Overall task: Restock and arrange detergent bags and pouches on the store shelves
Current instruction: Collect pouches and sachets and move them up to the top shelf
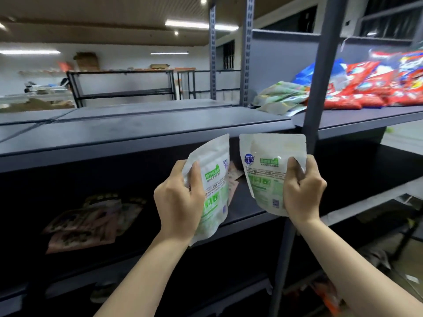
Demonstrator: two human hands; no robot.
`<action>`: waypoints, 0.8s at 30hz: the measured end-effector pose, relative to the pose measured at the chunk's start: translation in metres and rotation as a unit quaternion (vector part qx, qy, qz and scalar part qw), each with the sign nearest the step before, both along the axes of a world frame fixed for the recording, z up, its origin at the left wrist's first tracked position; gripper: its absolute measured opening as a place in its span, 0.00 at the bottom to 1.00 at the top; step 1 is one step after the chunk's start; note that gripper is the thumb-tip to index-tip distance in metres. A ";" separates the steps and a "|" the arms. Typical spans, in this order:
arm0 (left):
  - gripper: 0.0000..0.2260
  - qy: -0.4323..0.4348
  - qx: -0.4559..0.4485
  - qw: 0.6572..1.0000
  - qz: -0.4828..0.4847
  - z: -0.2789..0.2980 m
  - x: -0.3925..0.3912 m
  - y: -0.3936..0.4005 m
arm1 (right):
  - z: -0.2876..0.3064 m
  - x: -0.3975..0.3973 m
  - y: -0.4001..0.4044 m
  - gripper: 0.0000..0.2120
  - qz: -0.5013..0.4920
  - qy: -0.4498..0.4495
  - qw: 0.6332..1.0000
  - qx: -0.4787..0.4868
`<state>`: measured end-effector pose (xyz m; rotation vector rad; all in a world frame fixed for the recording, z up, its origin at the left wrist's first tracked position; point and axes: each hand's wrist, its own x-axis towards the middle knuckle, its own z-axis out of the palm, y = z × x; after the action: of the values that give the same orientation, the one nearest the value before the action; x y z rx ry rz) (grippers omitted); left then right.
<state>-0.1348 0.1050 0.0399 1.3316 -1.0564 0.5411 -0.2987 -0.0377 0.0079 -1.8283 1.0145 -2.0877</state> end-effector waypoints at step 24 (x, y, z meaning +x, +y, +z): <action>0.09 -0.035 -0.139 0.985 0.097 0.124 -0.280 -0.277 | 0.120 -0.272 -0.287 0.11 0.060 -0.121 0.990 -0.042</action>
<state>-0.4143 -0.1721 0.1639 1.1792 -0.8753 0.8547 -0.5712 -0.3247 0.1278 -1.5778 0.7479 -2.2399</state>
